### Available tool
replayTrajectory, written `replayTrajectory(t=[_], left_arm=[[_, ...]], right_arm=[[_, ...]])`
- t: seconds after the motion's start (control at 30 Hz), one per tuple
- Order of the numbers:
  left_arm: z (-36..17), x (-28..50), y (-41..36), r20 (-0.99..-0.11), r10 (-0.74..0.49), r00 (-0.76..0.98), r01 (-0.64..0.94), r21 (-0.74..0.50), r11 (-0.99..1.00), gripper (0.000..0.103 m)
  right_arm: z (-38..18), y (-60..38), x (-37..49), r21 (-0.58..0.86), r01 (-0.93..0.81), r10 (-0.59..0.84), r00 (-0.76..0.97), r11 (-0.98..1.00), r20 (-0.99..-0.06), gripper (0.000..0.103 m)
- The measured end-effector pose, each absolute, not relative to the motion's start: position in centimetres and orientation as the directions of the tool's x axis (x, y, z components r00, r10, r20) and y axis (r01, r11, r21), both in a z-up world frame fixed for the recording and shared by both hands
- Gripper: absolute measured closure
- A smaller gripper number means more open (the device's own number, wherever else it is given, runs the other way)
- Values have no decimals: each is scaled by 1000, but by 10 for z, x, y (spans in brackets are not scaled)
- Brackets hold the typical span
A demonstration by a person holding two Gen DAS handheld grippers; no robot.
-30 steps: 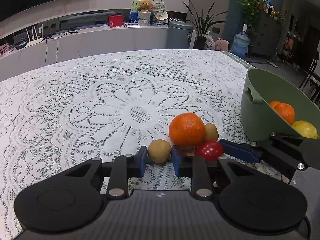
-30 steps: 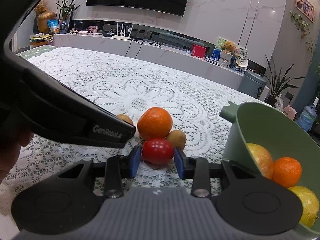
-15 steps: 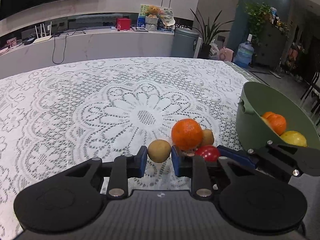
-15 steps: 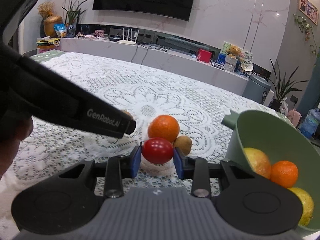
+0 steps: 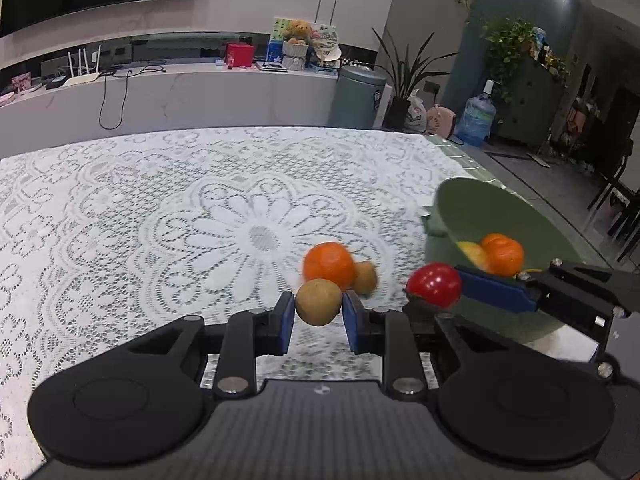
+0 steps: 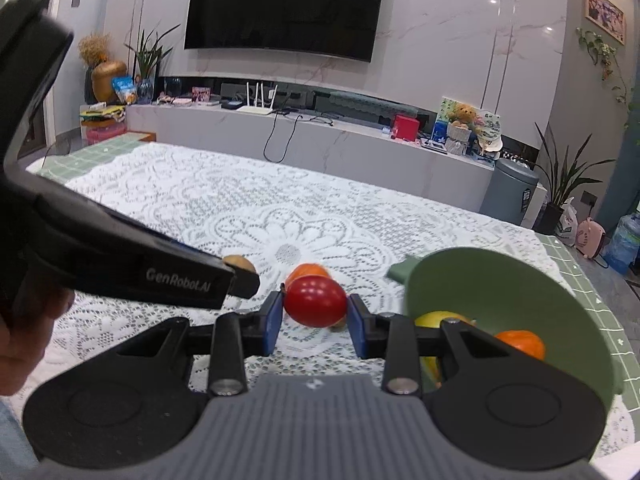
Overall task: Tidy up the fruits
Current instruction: 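Carry the tan fruit in the left gripper while the right gripper carries the tomato over the colander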
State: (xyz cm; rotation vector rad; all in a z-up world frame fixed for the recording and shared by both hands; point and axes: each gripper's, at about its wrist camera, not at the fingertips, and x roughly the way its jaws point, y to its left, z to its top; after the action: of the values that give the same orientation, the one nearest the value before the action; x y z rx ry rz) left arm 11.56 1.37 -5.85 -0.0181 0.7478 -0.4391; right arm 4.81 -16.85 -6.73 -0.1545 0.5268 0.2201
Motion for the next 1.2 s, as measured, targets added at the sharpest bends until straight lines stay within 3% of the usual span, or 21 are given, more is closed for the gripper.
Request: replayTrajectory(t=[0.33, 0.63, 0.93, 1.2], left_arm=[[-29, 101, -11, -626, -431, 650, 420, -177, 890, 74], [-3, 100, -62, -612, -491, 620, 530, -134, 837, 74], [-11, 113, -120, -701, -532, 474, 648, -131, 750, 74], [-28, 130, -152, -791, -472, 390, 691, -88, 717, 74]], right_arm=[[-41, -208, 31, -103, -176, 101, 856, 979, -507, 71], [-20, -275, 35, -37, -60, 28, 819, 998, -573, 71], [-18, -323, 53, -91, -95, 9, 743, 991, -669, 71], [-33, -335, 78, -130, -206, 44, 672, 970, -739, 71]])
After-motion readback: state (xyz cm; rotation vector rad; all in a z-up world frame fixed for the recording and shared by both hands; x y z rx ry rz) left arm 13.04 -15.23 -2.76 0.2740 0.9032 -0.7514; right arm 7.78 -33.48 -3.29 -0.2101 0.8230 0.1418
